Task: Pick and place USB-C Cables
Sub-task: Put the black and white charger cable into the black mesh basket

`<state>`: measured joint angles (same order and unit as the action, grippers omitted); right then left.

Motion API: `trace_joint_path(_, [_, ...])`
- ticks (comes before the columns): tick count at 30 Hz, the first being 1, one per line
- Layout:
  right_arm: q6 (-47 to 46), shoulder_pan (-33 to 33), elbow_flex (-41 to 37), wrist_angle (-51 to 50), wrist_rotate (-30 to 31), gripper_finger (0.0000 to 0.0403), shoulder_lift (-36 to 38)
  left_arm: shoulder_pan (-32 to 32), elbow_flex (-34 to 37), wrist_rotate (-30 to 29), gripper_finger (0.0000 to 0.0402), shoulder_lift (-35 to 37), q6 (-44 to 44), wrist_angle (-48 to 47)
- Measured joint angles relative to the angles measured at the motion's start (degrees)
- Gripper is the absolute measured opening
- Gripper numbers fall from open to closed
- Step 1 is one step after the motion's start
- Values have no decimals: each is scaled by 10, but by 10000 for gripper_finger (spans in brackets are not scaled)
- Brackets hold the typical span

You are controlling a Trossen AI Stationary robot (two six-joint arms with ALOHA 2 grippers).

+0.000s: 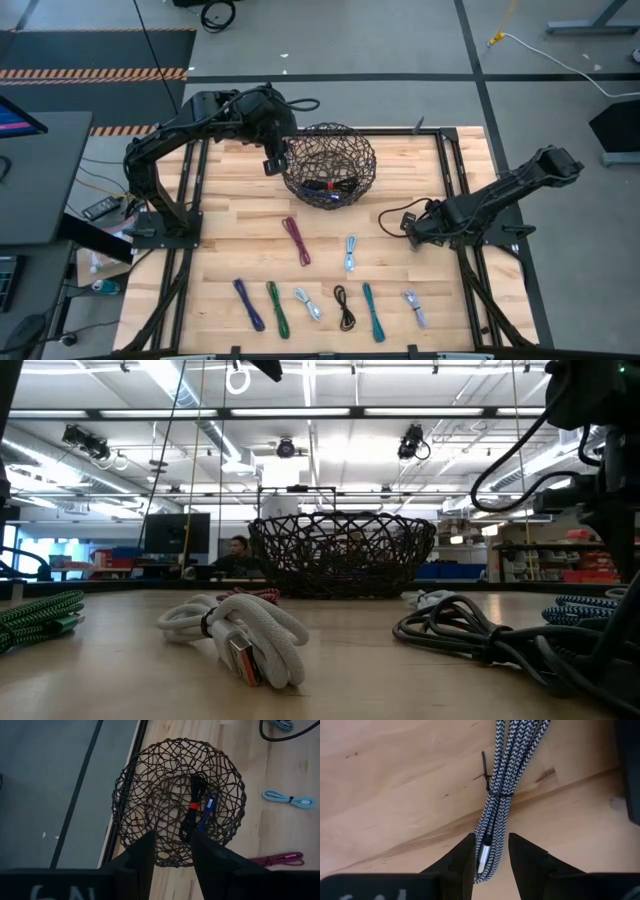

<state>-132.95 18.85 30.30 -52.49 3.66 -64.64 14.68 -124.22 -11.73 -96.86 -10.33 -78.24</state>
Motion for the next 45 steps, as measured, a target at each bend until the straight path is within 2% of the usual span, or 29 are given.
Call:
trace_joint_path(12, [20,-8,-4,14,-4,125,-10,0,0,0,133,0,-8,0])
trace_joint_path(23, [20,-19,-48,82,-7,185,-10,0,0,0,133,0,-8,0])
trace_joint_path(29, [20,-19,-49,82,-4,190,-9,0,0,0,133,0,-8,0])
trace_joint_path(32, [20,-19,-49,78,-5,177,-9,0,0,0,133,0,-8,0])
trace_joint_path(35, [20,-19,-50,75,-7,144,-9,0,0,0,133,0,-8,0])
trace_joint_path(41, [49,-19,-49,72,-6,28,-9,0,0,0,133,0,-4,0])
trace_joint_path(45, [85,-19,-48,92,4,18,-7,0,0,0,133,0,-4,0])
